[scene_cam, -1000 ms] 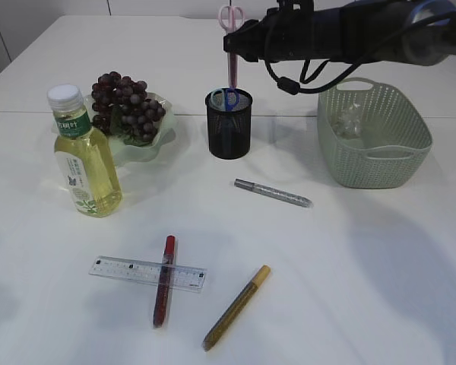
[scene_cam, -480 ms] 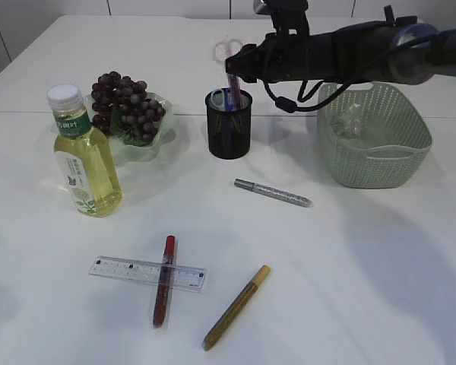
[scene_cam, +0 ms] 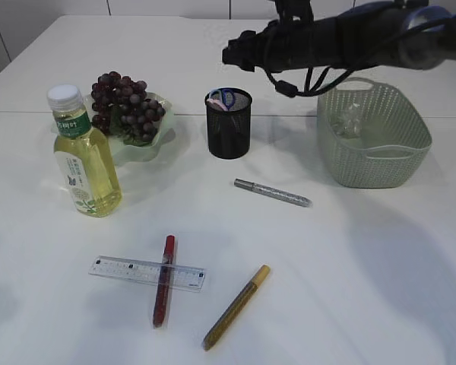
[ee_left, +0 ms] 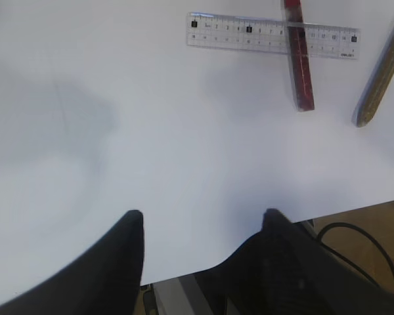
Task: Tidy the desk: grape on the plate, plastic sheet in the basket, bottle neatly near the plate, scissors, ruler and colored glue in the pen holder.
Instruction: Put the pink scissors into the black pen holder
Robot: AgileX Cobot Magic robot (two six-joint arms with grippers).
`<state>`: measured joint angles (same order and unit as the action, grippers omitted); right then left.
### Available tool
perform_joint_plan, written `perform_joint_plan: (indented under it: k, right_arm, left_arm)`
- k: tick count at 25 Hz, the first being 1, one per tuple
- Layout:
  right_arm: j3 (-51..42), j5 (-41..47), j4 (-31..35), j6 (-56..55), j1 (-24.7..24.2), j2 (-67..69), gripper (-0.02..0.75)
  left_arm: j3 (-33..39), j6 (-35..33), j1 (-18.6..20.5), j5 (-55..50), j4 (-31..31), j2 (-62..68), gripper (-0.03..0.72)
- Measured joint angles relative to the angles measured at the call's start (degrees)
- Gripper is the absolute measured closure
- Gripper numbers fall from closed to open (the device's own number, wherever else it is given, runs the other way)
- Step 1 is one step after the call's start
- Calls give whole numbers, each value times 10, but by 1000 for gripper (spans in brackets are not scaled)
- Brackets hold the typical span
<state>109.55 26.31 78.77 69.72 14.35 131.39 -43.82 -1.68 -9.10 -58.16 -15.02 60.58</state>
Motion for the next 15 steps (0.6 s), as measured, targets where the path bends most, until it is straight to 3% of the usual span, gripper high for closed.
perform_joint_plan:
  k: [3,5,8,12,15]
  right_arm:
    - [0,32,-165,-177,0,-40,366]
    - [0,86,-291,-292,0,-66,365]
    - [2,178,-429,-435,1,-99,365]
    - [2,264,-554,-550,9,-132,369]
    - [2,313,-603,-589,14,-151,371]
  left_arm:
    - [0,0,0,0,0,0,273]
    - [0,0,0,0,0,0,273]
    - [0,0,0,0,0,0,273]
    - [0,0,0,0,1,0,273]
    - [0,0,0,0,1,0,273]
